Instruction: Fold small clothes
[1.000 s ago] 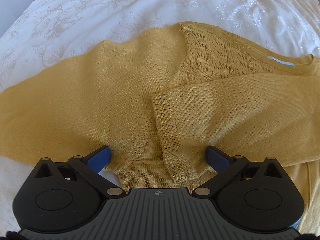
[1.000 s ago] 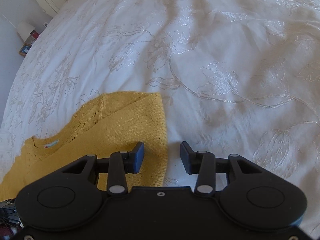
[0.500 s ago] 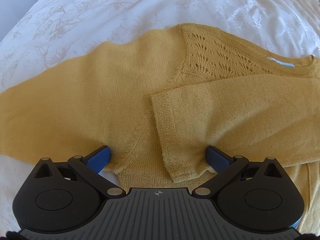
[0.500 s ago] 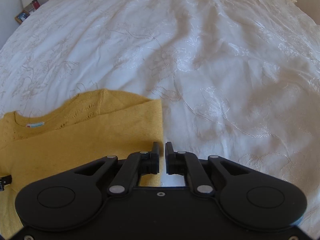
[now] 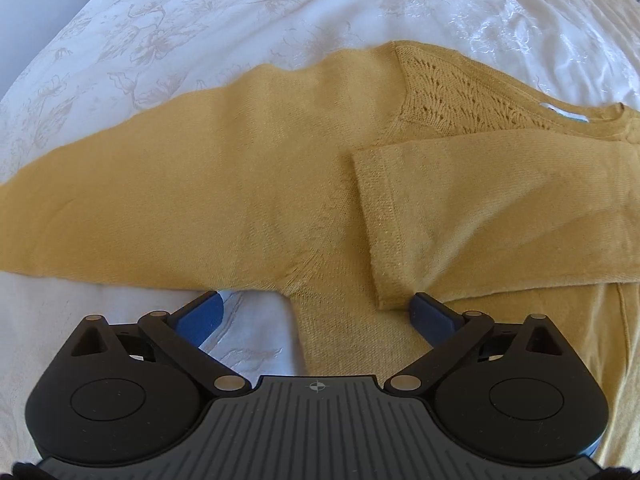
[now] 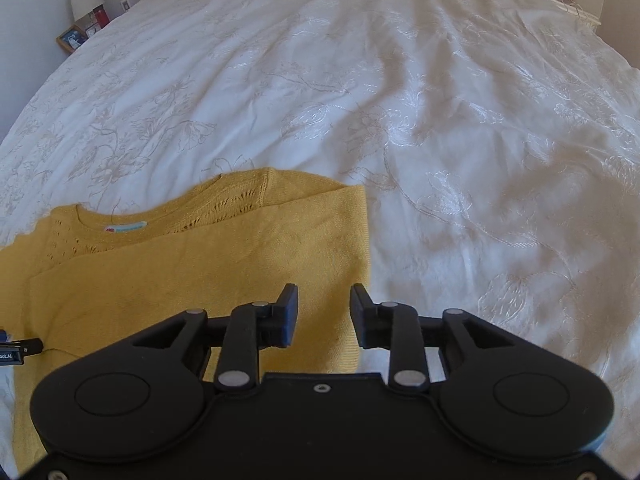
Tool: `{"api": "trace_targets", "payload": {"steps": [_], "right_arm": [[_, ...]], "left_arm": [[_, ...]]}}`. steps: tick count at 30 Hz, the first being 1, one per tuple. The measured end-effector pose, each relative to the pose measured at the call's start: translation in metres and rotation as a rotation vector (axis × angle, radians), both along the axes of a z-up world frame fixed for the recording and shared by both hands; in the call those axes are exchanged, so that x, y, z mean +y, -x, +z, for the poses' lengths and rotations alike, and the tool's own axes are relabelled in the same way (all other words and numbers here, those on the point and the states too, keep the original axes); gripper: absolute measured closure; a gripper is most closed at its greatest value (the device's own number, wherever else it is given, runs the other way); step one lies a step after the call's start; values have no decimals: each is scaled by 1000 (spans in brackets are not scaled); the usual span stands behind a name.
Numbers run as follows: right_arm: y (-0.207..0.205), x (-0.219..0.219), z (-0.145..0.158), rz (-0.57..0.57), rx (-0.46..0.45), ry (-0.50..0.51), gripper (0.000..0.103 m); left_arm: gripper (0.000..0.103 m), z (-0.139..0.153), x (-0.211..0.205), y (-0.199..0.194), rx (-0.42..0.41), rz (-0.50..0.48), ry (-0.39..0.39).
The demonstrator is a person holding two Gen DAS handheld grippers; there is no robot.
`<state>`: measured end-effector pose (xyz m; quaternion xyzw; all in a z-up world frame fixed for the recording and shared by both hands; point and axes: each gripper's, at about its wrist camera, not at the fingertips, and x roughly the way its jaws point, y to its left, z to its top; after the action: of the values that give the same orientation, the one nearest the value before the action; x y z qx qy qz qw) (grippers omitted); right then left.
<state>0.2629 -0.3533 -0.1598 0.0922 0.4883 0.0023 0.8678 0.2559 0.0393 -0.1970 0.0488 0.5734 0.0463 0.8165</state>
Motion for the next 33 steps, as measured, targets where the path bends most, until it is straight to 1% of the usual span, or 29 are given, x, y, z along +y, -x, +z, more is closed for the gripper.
{"api": "trace_targets", "payload": {"steps": [2,4,5,6,8,10,11,12,14,17,18,21,26,27,29,32,33], "right_arm": [[8,9,4,14,-5,-23,45],[17,20,9,38,-12,-33,43],[22,26,12,56,-23,-35,40],[27,31,15,75,-35,-42,35],[36,42,21,106,-56,-67,27],[46,53,28,137,-74,-91,22],[50,58,31,154,-84,-100,14],[55,63,34,169,-94,-107,2],[66,75,41,203,-121,-113,1],[79,93,49,244,-141,-84,1],[83,99,51,254,-149,-75,1],[93,112,58,274,-162,-87,1],[104,136,70,296,-168,-105,1],[105,141,72,300,-169,-107,1],[107,151,76,307,-172,-111,1],[109,169,81,310,-176,-118,1],[109,175,83,309,-178,-121,1]], "left_arm": [[6,4,6,7,-10,3,2],[6,9,11,16,-23,18,-1],[6,13,13,21,-31,26,-2],[6,15,16,25,-38,31,0],[6,23,21,37,-53,43,20],[6,32,28,49,-74,59,39],[6,36,30,56,-87,66,39],[6,40,33,62,-99,74,36],[6,49,39,75,-116,90,37],[6,56,53,87,-99,108,82],[6,59,59,89,-104,117,85],[6,70,78,105,-149,138,60],[6,87,129,115,-196,242,40],[6,90,140,115,-207,269,24],[6,97,166,113,-229,321,-43],[7,106,197,106,-250,344,-152],[13,107,207,103,-254,341,-174]]}}
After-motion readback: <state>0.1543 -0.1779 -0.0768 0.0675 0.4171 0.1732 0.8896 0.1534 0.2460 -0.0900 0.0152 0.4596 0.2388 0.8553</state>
